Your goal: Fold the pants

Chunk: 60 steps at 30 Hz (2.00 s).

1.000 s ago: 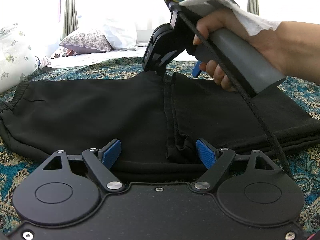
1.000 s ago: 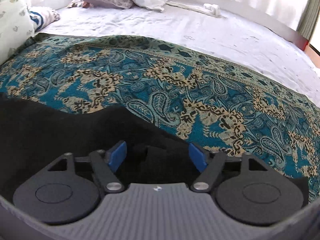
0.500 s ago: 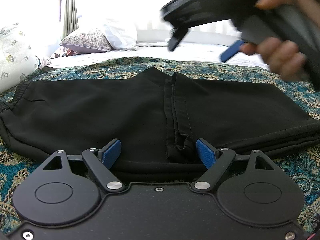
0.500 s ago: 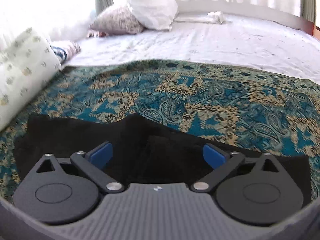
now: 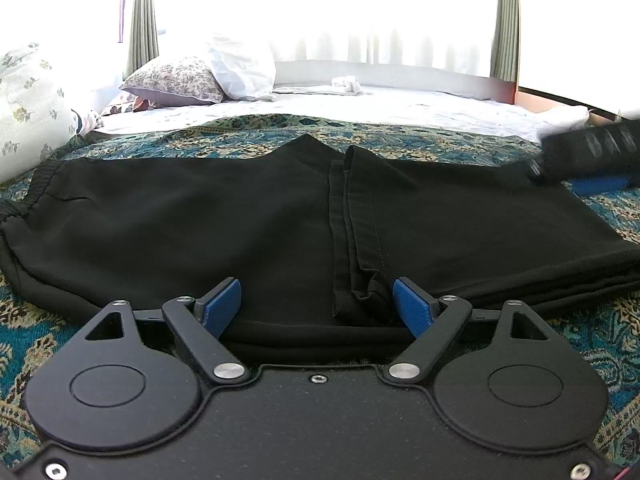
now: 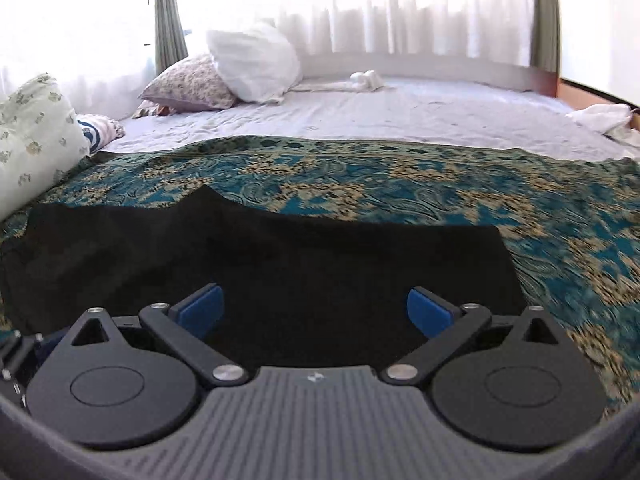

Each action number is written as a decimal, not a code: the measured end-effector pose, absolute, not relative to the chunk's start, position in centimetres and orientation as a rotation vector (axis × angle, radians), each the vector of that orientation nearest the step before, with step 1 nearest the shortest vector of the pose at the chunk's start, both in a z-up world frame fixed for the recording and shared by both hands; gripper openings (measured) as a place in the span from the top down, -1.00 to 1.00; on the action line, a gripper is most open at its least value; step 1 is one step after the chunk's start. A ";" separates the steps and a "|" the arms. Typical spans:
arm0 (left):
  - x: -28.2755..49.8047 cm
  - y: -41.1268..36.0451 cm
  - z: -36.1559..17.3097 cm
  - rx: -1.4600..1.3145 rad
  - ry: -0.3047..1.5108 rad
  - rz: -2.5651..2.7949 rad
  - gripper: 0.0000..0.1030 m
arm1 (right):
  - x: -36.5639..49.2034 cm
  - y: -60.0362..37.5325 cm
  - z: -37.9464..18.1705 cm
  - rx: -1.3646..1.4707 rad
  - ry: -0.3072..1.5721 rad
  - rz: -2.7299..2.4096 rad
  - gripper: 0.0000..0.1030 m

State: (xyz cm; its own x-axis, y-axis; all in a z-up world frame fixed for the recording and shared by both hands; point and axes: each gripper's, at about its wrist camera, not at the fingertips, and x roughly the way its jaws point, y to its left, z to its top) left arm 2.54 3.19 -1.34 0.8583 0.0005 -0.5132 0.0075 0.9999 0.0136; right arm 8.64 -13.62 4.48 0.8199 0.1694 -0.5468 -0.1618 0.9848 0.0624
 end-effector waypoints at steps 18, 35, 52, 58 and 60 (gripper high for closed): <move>2.6 5.3 0.3 -0.109 0.565 -0.008 -0.86 | 5.2 -13.9 1.1 0.020 0.529 0.095 -1.00; 2.9 20.6 2.9 -0.210 0.516 0.374 -0.97 | 5.0 -9.6 1.1 0.027 0.494 0.134 -1.00; 5.7 27.6 1.4 -0.318 0.532 0.538 -0.99 | 5.4 -8.0 -0.3 -0.047 0.530 0.115 -1.00; 6.9 29.4 0.1 -0.381 0.578 0.540 -0.99 | 5.4 -7.9 -0.6 -0.053 0.535 0.106 -1.00; 7.4 29.5 0.2 -0.374 0.584 0.538 -0.99 | 5.4 -7.9 -0.7 -0.053 0.536 0.104 -1.00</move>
